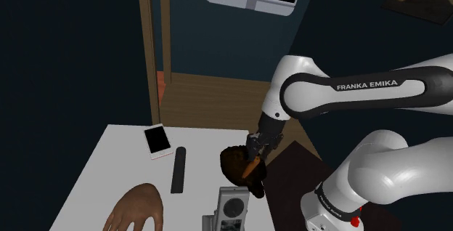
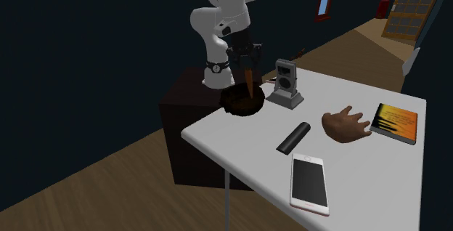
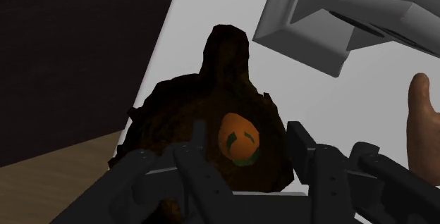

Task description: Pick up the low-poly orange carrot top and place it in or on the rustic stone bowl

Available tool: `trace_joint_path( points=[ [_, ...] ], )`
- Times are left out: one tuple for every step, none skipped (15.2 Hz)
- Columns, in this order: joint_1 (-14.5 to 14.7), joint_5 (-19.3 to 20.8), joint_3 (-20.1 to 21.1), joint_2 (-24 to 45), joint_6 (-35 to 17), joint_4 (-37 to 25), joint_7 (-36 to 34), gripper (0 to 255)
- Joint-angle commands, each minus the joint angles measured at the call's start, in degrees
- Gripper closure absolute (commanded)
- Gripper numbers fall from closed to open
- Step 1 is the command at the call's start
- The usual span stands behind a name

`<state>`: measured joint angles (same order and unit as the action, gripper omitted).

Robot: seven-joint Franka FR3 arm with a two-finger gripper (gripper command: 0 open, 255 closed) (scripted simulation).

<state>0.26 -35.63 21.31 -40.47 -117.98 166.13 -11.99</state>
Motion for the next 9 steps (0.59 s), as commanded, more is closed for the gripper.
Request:
trace_joint_path(
  points=[
    [0.0, 0.0, 0.0, 0.0, 0.0, 0.0, 0.0, 0],
    [0.0, 0.0, 0.0, 0.0, 0.0, 0.0, 0.0, 0],
    [0.0, 0.0, 0.0, 0.0, 0.0, 0.0, 0.0, 0],
    [0.0, 0.0, 0.0, 0.0, 0.0, 0.0, 0.0, 0],
    [0.0, 0.0, 0.0, 0.0, 0.0, 0.0, 0.0, 0],
    [-0.7, 1.3, -1.0, -1.3, 2.5, -1.1, -0.3, 0],
    [-1.3, 2.6, -1.9, -2.3, 4.8, -2.4, -0.5, 0],
    [-1.9, 3.8, -2.9, -3.2, 7.1, -3.7, -0.8, 0],
    [-2.3, 4.7, -3.6, -3.7, 8.8, -4.8, -0.9, 0]
  ],
)
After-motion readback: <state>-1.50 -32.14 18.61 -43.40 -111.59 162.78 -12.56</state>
